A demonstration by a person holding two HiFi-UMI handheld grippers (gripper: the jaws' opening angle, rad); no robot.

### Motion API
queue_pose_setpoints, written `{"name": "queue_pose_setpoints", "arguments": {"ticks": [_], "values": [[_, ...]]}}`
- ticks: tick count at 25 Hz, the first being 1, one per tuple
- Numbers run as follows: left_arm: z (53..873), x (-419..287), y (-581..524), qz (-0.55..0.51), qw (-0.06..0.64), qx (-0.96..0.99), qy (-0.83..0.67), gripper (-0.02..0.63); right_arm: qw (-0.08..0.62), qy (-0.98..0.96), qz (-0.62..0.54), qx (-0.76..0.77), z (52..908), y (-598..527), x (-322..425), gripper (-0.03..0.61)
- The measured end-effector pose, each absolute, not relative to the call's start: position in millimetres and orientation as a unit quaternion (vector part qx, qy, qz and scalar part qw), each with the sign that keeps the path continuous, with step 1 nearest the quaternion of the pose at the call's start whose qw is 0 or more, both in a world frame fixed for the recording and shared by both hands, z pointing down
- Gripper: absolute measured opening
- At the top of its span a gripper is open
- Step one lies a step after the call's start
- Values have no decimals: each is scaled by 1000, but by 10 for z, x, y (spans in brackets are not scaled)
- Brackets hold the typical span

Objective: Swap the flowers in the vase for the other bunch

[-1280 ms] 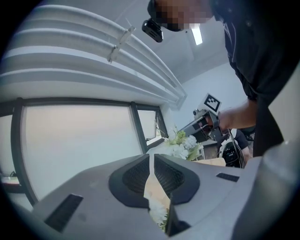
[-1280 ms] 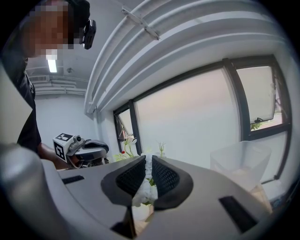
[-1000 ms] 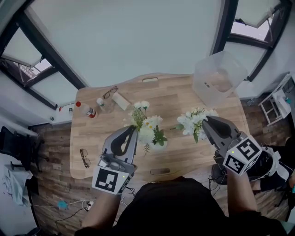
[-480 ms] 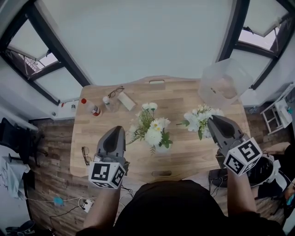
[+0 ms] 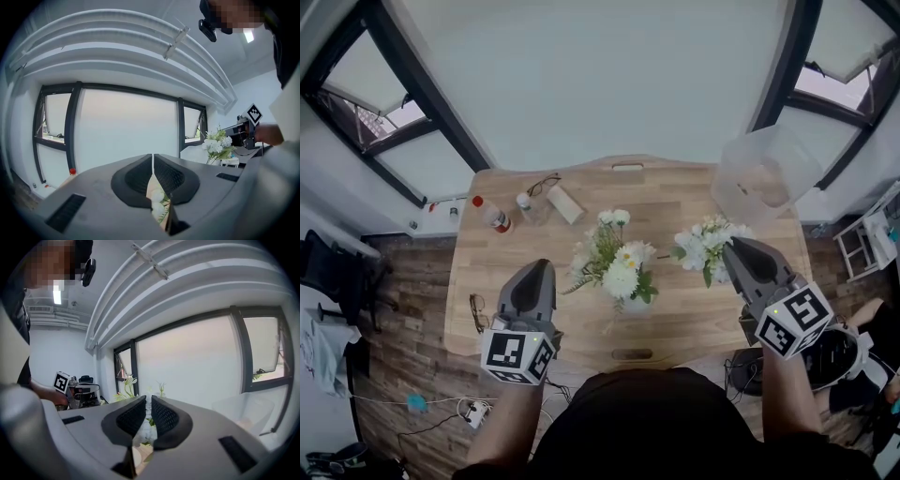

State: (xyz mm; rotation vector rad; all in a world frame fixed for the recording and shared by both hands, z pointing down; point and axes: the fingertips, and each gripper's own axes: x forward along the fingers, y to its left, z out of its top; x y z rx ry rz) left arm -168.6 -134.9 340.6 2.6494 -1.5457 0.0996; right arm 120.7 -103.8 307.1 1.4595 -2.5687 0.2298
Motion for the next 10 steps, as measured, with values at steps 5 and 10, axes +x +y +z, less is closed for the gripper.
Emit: {"name": "queue_pose_setpoints", "arguments": {"ticks": [5, 10], "values": [[3390, -1723, -1341, 34, 34, 863, -502, 17, 90, -865, 76, 488, 3053, -1047, 1153, 55], [3366, -1677, -1331, 40, 23, 864, -500, 16, 92, -866, 75, 487, 3048, -1046, 1172, 55]]}}
